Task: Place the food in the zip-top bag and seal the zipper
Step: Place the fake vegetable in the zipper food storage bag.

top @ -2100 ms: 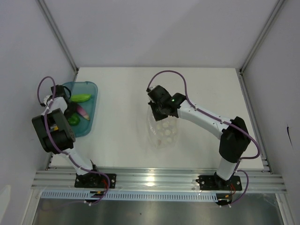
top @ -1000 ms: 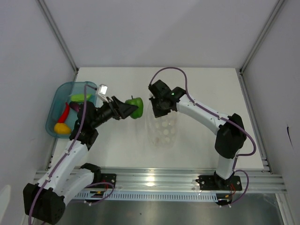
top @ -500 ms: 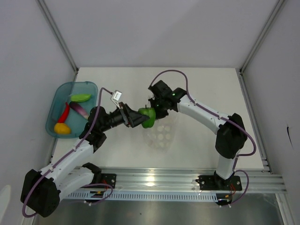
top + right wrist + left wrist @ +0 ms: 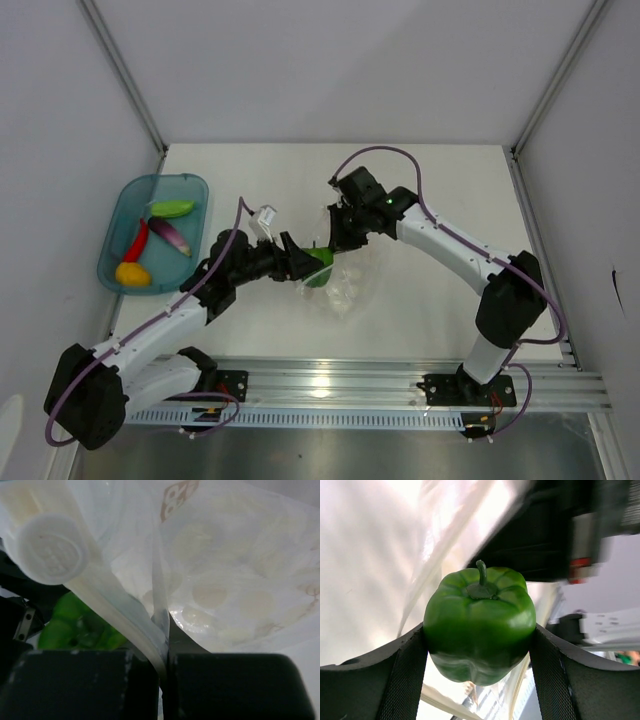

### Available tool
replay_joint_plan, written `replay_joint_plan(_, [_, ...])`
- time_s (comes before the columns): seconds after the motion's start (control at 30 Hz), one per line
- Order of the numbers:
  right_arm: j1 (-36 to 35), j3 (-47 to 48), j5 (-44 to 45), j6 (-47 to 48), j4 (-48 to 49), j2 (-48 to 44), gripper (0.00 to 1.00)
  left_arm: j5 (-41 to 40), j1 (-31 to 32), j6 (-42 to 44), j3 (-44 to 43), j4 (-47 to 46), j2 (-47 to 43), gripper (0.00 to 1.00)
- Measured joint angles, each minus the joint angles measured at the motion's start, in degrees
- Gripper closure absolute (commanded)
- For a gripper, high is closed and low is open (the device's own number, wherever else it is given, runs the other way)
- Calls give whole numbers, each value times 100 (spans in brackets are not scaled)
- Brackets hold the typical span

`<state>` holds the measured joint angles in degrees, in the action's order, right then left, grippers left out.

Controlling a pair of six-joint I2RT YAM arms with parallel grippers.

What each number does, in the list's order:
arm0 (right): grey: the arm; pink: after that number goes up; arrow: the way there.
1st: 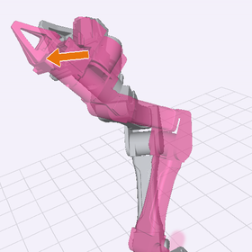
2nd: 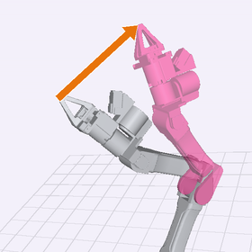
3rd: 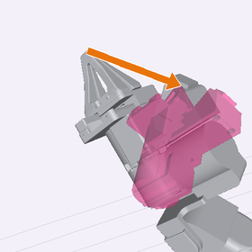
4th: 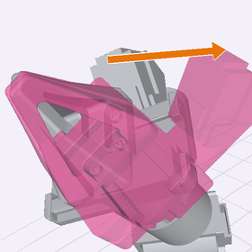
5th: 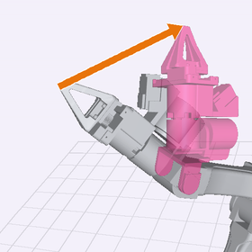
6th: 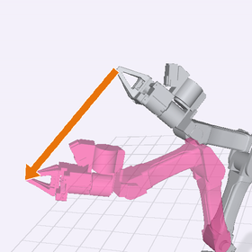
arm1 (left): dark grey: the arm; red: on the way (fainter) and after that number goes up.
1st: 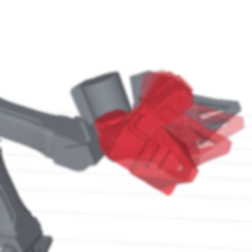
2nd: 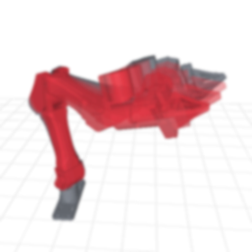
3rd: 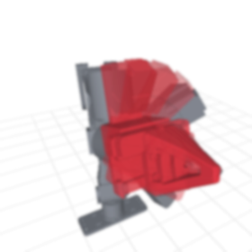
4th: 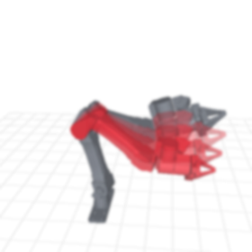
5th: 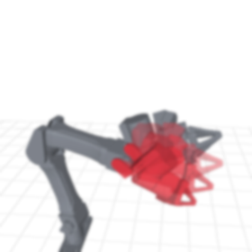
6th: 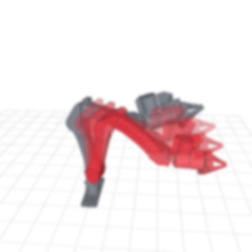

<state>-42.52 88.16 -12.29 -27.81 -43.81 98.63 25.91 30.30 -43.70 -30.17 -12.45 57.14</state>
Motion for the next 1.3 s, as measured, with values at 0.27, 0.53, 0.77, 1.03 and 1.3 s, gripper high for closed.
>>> replay_joint_plan(0.27, [44, 0, -13, -11, 61, -96, 100, -852, 332, 597, -715, 1449, 201, 58])
replay_joint_plan(0.53, [31, 0, -179, -11, 120, -96, 100, -927, 345, 1019, -776, 1641, -52, 1])
replay_joint_plan(0.77, [33, 0, -476, -24, 219, -96, 100, -1027, 365, 1432, -1325, 1781, -684, 0])
replay_joint_plan(1.03, [229, 400, -686, 24, -118, -118, 100, -1794, 372, 1604, -1700, 2258, -1696, 1])
replay_joint_plan(1.3, [509, 1513, 116, 437, -929, 9, 100, -2656, 382, 1626, -1961, 2887, -1762, 0])
